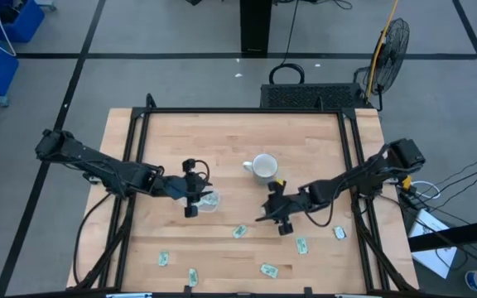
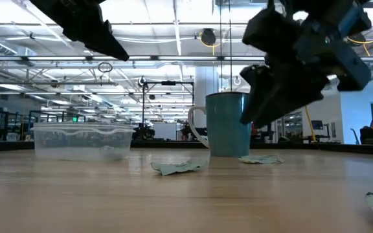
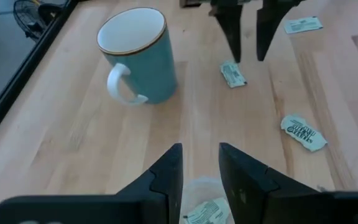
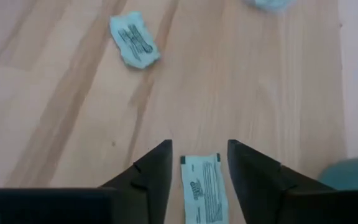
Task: Pick and place Stevia / Truvia into bins
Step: Put the green stevia packet into the transparent bin
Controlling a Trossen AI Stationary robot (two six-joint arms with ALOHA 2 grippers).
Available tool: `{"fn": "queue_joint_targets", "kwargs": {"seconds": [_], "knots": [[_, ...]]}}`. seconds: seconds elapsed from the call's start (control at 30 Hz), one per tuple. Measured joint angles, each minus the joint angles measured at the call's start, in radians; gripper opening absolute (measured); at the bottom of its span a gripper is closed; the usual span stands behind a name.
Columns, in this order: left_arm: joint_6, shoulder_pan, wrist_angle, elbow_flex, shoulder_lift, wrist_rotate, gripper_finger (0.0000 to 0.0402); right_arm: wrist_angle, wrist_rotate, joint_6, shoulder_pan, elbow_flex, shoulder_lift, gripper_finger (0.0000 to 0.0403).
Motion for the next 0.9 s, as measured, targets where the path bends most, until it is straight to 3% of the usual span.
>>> {"fn": "queue_joint_targets", "kwargs": {"seconds": [0.37, 0.6, 0.9], "knots": [[0.033, 0.009, 0.000, 0.000, 0.000, 0.000, 0.0111, 0.313, -0.029, 0.053, -0.061, -0.229, 0.005, 0.0197], [0.034, 0.034, 0.000, 0.000, 0.000, 0.000, 0.0111, 0.493, -0.108, 0.108, -0.080, -0.307, 0.022, 0.0209], [0.035, 0.064, 0.004, 0.000, 0.000, 0.001, 0.0111, 0.650, -0.072, 0.101, -0.084, -0.327, 0.150, 0.0213]]}}
